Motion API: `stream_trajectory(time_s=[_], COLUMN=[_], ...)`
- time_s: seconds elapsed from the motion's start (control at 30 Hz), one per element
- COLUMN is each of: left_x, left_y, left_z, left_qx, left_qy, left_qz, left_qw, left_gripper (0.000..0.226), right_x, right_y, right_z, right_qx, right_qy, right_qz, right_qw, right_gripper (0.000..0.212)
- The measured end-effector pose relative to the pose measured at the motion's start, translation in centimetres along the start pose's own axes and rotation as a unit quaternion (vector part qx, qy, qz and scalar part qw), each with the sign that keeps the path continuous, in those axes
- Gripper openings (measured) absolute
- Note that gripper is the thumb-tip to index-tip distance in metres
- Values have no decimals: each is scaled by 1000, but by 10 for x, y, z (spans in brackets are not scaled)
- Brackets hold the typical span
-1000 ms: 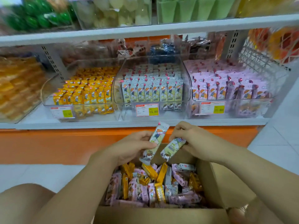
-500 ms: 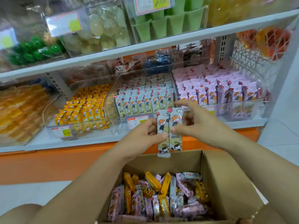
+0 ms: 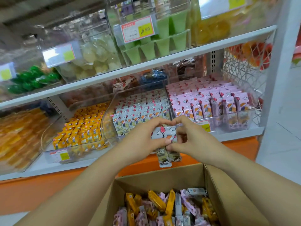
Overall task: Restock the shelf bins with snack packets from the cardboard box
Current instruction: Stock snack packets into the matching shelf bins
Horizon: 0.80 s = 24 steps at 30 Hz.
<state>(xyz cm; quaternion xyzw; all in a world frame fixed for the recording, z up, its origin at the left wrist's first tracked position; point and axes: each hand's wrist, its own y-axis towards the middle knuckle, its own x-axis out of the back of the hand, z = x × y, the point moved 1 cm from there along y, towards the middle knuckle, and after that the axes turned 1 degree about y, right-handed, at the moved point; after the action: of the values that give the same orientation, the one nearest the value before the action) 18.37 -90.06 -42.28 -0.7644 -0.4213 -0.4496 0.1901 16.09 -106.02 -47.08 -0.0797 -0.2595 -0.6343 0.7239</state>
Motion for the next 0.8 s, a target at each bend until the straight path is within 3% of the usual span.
stream_trajectory(time_s=[0.1,0.2,0.27,0.37,0.57,0.8], left_x=[13,39,49,43,9,-24], left_y=[10,27,41,69,112,126], left_z=[5,11,15,30,53,75], left_qx=[6,26,39,60,102,123], left_qy=[39,29,22,61,68,89], left_qz=[-62,-178,-215,-170,23,17], left_qw=[997,983,976,982,992,988], left_gripper=[21,17,19,24,48,53], right_x=[14,31,34,26,19,17], right_y=[8,16,20,23,27,33], right_z=[2,-9,-23,-34,-36,-40], right_qx=[9,-7,-29,-74,-91,-91], right_qy=[8,-106,-206,-266,-272,-286], right_qz=[-40,-72,-53,1,8,10], right_qw=[999,992,977,961,958,954], right_gripper=[55,61,66,68,68,68])
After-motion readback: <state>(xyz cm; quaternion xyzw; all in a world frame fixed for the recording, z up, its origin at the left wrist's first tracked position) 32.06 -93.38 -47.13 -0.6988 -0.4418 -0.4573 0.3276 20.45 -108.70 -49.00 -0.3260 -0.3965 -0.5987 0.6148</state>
